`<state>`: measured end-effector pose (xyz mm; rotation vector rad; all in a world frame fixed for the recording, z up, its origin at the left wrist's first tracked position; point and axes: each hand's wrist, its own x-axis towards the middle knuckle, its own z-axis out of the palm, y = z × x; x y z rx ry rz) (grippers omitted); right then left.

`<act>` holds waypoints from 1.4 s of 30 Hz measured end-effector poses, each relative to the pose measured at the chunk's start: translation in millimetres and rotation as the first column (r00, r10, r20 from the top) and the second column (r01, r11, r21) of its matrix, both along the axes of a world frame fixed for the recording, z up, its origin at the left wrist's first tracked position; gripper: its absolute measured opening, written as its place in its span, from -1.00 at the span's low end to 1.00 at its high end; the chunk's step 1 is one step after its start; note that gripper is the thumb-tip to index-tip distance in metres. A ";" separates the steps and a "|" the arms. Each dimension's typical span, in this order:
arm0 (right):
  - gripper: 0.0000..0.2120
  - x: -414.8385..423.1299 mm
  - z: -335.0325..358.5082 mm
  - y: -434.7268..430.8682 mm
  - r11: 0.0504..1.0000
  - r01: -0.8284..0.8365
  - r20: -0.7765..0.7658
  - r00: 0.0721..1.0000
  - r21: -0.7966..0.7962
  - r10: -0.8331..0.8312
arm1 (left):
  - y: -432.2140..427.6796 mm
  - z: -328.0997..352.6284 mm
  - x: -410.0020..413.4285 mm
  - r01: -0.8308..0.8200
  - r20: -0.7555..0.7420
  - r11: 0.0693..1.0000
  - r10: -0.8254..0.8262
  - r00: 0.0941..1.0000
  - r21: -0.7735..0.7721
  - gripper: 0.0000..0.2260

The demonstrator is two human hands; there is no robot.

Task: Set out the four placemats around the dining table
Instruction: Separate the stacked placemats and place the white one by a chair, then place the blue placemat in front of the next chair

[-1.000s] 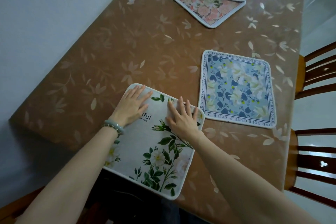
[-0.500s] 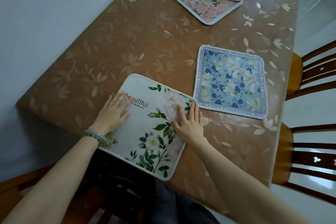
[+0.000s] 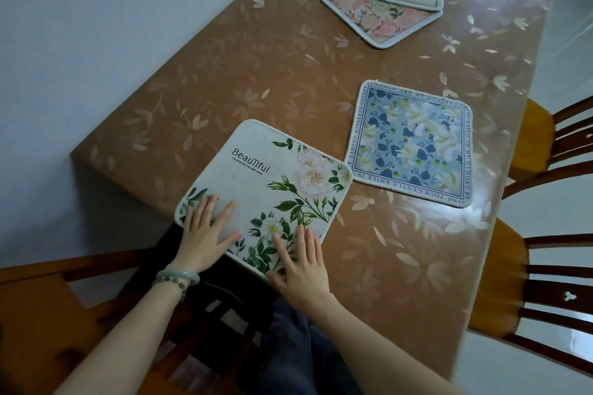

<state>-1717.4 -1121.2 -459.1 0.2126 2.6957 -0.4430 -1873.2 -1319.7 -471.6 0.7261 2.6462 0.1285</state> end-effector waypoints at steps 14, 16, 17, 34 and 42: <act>-0.37 -52.4 81.5 79.2 0.465 0.499 0.133 0.773 -0.731 -0.620 | 55.3 56.3 -6.6 -0.394 0.207 0.886 0.350 0.914 0.244 -0.39; -0.36 -52.2 102.1 96.7 0.433 0.456 0.064 0.742 -0.777 -0.667 | 67.0 78.7 -3.6 -0.504 0.321 0.753 0.396 0.860 0.423 -0.39; -0.35 -51.6 114.1 104.9 0.428 0.416 0.016 0.732 -0.802 -0.681 | 72.3 92.3 -1.2 -0.538 0.369 0.677 0.396 0.841 0.502 -0.39; -0.15 25.3 276.3 191.8 0.586 0.040 -0.471 0.550 -0.810 -0.689 | 132.9 268.4 95.9 -0.248 0.197 0.157 0.283 0.939 0.956 -0.28; -0.22 23.0 282.2 207.4 0.615 0.108 -0.508 0.462 -0.781 -0.727 | 148.0 273.6 81.9 -0.212 0.165 0.199 0.233 0.959 0.957 -0.30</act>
